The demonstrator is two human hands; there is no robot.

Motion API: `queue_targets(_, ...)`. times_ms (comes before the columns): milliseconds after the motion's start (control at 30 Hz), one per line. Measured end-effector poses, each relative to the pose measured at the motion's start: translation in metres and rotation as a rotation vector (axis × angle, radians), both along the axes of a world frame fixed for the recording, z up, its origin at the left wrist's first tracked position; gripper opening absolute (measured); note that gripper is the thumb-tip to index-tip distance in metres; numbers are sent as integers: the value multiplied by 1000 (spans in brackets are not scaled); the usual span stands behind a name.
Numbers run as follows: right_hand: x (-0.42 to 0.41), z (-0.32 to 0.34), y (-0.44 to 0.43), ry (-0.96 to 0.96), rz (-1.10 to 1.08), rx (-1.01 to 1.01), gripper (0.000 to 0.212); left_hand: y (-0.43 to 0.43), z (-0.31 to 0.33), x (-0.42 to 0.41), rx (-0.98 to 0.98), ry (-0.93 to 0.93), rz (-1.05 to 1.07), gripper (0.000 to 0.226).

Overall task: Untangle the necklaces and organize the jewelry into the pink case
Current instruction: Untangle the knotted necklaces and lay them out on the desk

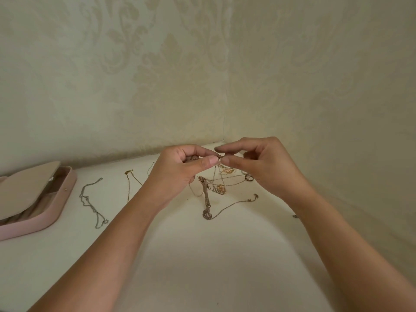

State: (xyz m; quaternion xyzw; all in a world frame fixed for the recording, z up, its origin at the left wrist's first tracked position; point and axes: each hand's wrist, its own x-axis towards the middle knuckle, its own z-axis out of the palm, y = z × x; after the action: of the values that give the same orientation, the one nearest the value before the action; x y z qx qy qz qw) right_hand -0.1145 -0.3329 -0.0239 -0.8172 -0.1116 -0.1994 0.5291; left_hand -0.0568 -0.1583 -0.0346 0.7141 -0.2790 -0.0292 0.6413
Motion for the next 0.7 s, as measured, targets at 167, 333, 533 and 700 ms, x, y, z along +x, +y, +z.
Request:
queue_targets(167, 1, -4, 2, -122, -81, -165, 13, -2, -5, 2, 27, -55, 68, 8)
queue_targets(333, -1, -1, 4, -128, -133, -244, 7, -3, -6, 2, 51, -60, 58, 4)
queue_targets(533, -5, 2, 4, -78, -134, -216, 4, -2, -5, 3, 43, -59, 35, 5)
queue_targets(700, -3, 0, 6, -107, -186, -242, 3, -3, -7, 5, 49, -79, 79, 6)
